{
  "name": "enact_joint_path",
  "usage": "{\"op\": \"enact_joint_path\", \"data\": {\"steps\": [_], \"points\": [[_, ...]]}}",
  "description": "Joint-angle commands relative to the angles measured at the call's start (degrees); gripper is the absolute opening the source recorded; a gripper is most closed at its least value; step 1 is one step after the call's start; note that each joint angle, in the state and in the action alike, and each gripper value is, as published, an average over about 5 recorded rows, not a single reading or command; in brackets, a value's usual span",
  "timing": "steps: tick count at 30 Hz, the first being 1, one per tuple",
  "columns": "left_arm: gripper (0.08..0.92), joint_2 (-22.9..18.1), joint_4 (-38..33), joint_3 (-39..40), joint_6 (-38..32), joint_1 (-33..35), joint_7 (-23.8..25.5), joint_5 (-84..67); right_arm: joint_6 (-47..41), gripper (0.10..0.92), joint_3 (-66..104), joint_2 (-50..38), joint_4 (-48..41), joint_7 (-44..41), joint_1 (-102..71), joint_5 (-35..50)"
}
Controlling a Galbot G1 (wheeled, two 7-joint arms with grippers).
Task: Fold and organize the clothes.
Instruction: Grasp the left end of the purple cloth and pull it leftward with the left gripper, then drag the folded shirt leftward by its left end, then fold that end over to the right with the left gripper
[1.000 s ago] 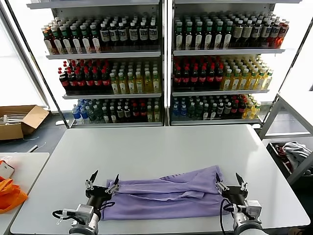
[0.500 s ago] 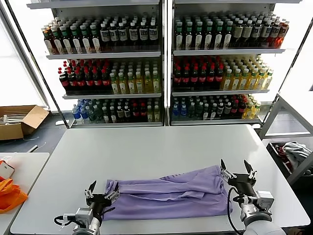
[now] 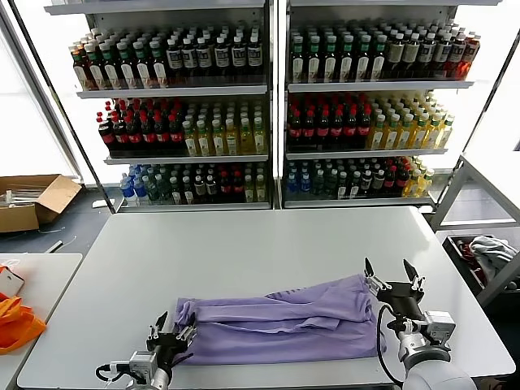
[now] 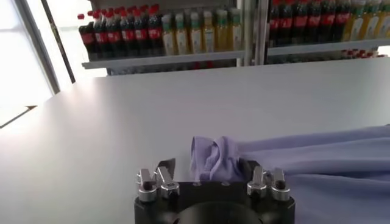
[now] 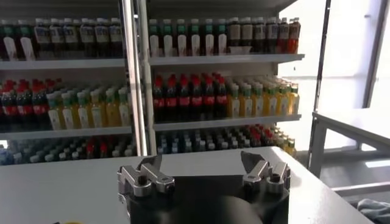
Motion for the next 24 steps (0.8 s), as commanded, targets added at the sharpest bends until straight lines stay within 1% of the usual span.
{"op": "enact_joint_path", "data": {"steps": [1,10,16,19,22,24], "points": [[0.579,0.13,1.05,-0.16,0.13,0.60,2.48,-0.44,0.01,0.823,0.19,-0.15,0.40,0.06,0.35,0.38],[0.320,0.25,1.29,-0.79,0.06,0.77,4.31,-0.69,-0.05,0.823,0.71,-0.35,0.36,0.21,0.66,0.69],[0.148,0.31,1.44,-1.99,-0.27,0.37,4.70,-0.92,-0.07,0.823,0.82,-0.39,0.25,0.27,1.10,0.94],[0.100,1.00,1.34,-4.27,-0.60,-0.49,4.70,-1.18,-0.08,0.823,1.01,-0.56,0.10,0.37,1.34,1.26],[0.096,3.21,0.70,-9.18,-0.83,-1.87,4.95,-1.66,-0.11,0.823,1.12,-0.80,0.05,0.47,1.72,1.72],[0.096,5.42,0.11,-13.52,-0.97,-2.72,5.52,-1.99,-0.16,0.823,1.08,-0.89,-0.05,0.57,2.15,1.96]]}}
